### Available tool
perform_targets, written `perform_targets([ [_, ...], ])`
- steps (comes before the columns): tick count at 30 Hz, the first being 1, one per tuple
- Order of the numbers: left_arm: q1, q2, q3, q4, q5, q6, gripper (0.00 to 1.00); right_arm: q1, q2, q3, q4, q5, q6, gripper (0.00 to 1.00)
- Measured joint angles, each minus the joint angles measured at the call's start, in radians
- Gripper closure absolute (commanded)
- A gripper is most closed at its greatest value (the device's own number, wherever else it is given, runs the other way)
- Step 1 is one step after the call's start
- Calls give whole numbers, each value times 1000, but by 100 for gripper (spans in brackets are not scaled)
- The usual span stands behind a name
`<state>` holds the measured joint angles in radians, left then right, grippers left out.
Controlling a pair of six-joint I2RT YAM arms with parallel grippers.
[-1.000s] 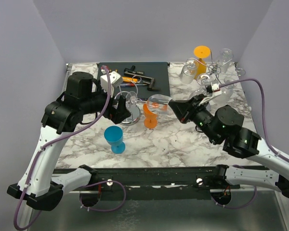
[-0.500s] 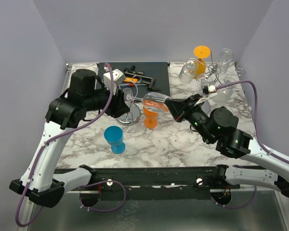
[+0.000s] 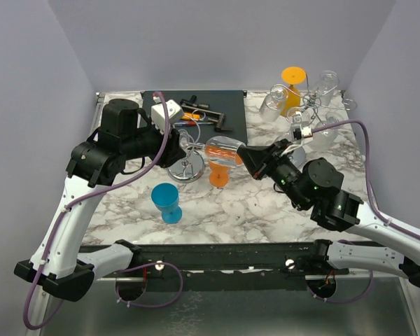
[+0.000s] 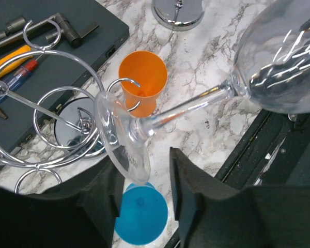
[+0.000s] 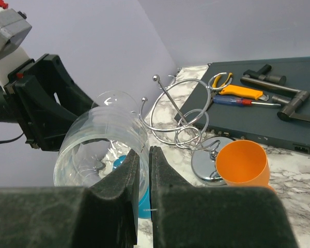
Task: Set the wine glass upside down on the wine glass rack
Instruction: Turn the wine glass upside down at the wine rack.
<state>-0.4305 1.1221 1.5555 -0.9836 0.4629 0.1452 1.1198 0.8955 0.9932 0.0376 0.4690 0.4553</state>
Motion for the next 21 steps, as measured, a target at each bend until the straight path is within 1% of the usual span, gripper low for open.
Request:
perform_targets([
  [2, -1, 0, 0, 10, 1, 8, 51, 0, 0, -6, 2, -13, 3, 100],
  [3, -2, 0, 0, 13, 1, 10, 53, 0, 0, -10, 3, -18, 5, 100],
  [4, -2, 0, 0, 18, 1, 10, 60, 0, 0, -13, 5, -22, 8, 100],
  [6, -2, 0, 0, 19, 1, 11, 79, 0, 0, -19, 8, -28, 12, 100],
  [8, 2, 0, 0, 18, -11, 20, 91, 0, -3, -23, 13, -29, 16, 100],
  [9, 6, 0, 0, 18, -10, 21, 95, 0, -7, -25, 14, -29, 13, 99],
  [10, 8, 0, 0, 21, -9, 10, 99, -1, -11, -28, 13, -30, 10, 96],
  [14, 17, -2, 11, 47, -11, -10, 100, 0, -15, -43, -10, -36, -5, 77],
  [16, 17, -2, 23, 49, -19, 3, 100, 0, -11, -45, -23, -38, 0, 65],
  [18, 15, -2, 45, 56, -36, 44, 100, 0, -3, -45, -36, -43, 14, 59],
  [21, 10, -2, 91, 54, -72, 132, 100, 2, 5, -45, -39, -55, 26, 55],
])
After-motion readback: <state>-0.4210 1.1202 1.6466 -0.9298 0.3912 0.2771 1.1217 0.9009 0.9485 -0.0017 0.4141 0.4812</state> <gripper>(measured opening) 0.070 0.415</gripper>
